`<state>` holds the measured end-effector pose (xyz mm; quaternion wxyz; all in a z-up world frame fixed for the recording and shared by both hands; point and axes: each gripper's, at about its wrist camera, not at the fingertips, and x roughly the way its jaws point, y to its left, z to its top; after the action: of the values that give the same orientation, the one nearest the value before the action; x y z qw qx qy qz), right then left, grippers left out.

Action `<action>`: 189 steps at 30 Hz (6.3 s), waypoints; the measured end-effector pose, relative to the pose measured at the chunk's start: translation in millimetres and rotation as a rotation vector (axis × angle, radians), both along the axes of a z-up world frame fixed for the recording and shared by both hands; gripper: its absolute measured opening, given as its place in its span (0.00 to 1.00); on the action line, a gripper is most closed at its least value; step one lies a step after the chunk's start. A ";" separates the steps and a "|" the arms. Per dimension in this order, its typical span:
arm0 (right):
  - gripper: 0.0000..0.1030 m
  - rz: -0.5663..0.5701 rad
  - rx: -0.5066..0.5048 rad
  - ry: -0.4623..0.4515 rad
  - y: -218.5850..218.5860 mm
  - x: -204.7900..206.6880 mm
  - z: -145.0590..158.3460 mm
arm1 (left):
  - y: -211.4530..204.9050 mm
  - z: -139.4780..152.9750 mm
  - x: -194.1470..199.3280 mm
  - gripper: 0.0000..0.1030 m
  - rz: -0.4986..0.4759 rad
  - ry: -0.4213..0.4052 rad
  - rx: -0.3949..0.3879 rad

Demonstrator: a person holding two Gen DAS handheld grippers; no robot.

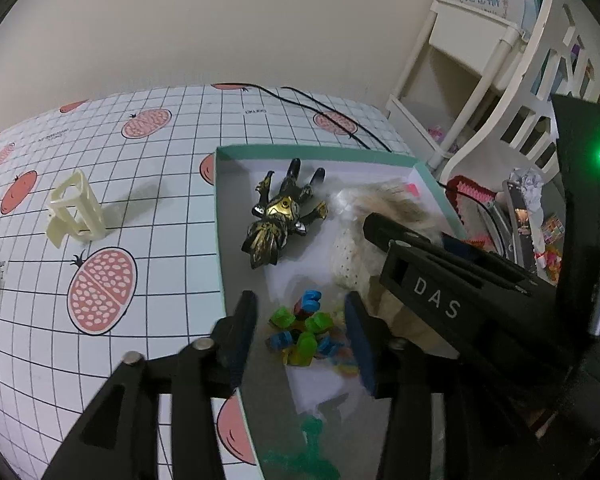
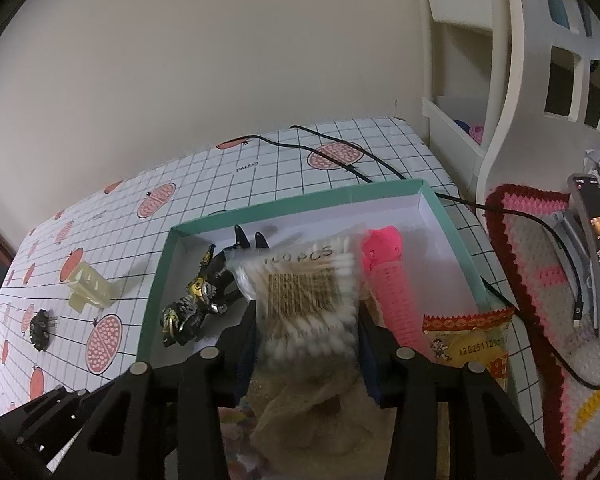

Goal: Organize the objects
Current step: 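Lower the blocks and cotton-swab bag into the tray with both tools, then open both tools to release the blocks and cotton-swab bag, then withdraw, then move the left tool to the black toy car while the right tool reaches the cream clip, then grasp the black toy car with the left tool while the right tool grasps the cream clip, then carry the toy car and cream clip over the tray with both tools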

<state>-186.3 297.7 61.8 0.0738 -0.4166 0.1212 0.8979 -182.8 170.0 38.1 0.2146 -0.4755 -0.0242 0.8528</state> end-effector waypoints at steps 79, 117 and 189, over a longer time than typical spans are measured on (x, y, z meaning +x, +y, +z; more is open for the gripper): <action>1.00 -0.003 0.072 0.210 -18.0 20.5 59.4 | -112.9 27.9 -10.1 1.00 0.415 0.185 -0.005; 0.88 0.312 0.056 0.089 -208.9 -62.5 -9.9 | -289.5 -20.5 -55.1 0.87 0.729 -0.018 0.023; 0.49 0.267 0.071 0.154 -159.1 -3.8 60.0 | -223.7 56.3 -6.3 0.33 0.595 0.101 0.091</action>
<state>-190.1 138.6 121.8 -0.0411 -0.3559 0.0383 0.9328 -189.0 -53.7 94.4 -0.0225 -0.3943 -0.1897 0.8989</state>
